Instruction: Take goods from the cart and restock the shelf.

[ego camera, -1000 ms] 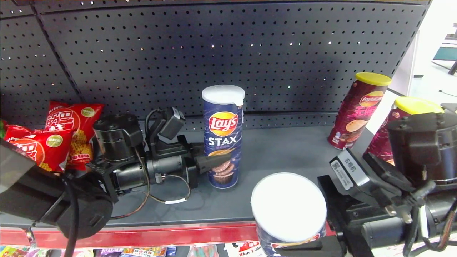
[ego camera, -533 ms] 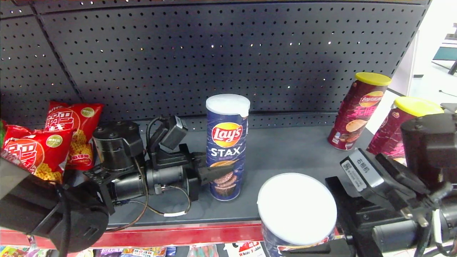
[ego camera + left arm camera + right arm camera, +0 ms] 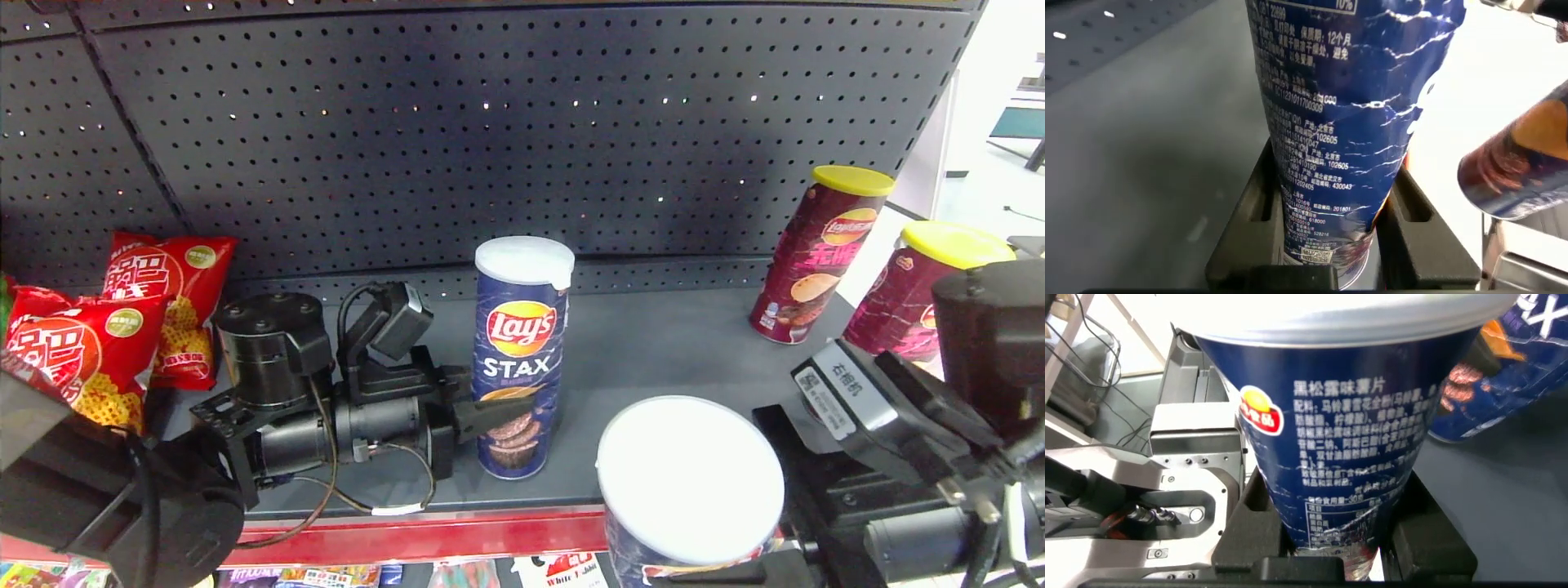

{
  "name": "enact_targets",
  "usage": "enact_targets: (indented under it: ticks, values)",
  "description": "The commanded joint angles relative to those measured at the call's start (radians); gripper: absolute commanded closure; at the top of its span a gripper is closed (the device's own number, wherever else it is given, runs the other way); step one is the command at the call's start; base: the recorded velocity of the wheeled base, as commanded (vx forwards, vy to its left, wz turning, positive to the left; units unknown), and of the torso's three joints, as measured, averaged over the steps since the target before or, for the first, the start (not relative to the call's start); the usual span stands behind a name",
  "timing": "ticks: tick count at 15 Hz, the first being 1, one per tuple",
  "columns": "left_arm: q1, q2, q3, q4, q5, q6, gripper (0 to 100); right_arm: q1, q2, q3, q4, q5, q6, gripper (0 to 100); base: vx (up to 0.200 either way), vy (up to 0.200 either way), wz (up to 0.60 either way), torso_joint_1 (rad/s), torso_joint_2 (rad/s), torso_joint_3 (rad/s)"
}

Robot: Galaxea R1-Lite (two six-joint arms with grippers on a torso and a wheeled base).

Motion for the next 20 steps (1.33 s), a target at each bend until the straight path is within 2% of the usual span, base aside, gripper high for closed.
enact_targets:
  ticks: [1, 11, 12, 20]
  values:
    - [-0.003, 0.001, 0.001, -0.001, 0.001, 0.000, 100, 0.002, 0.000, -0.002, -0.001, 0.001, -0.001, 100, 0.000, 0.000, 0.00, 0.000, 0.00, 0.000]
    - [-0.003, 0.001, 0.027, 0.004, 0.016, -0.002, 100, 0.002, -0.003, 0.014, -0.001, -0.003, -0.001, 100, 0.000, 0.000, 0.00, 0.000, 0.00, 0.000]
    - [-0.001, 0.001, 0.027, 0.004, 0.016, -0.002, 0, 0.000, -0.003, 0.015, -0.001, -0.003, -0.001, 100, 0.000, 0.000, 0.00, 0.000, 0.00, 0.000]
    - [-0.003, -0.008, 0.050, 0.002, 0.013, -0.002, 0, 0.002, -0.003, 0.015, -0.001, -0.003, -0.001, 100, 0.000, 0.000, 0.00, 0.000, 0.00, 0.000]
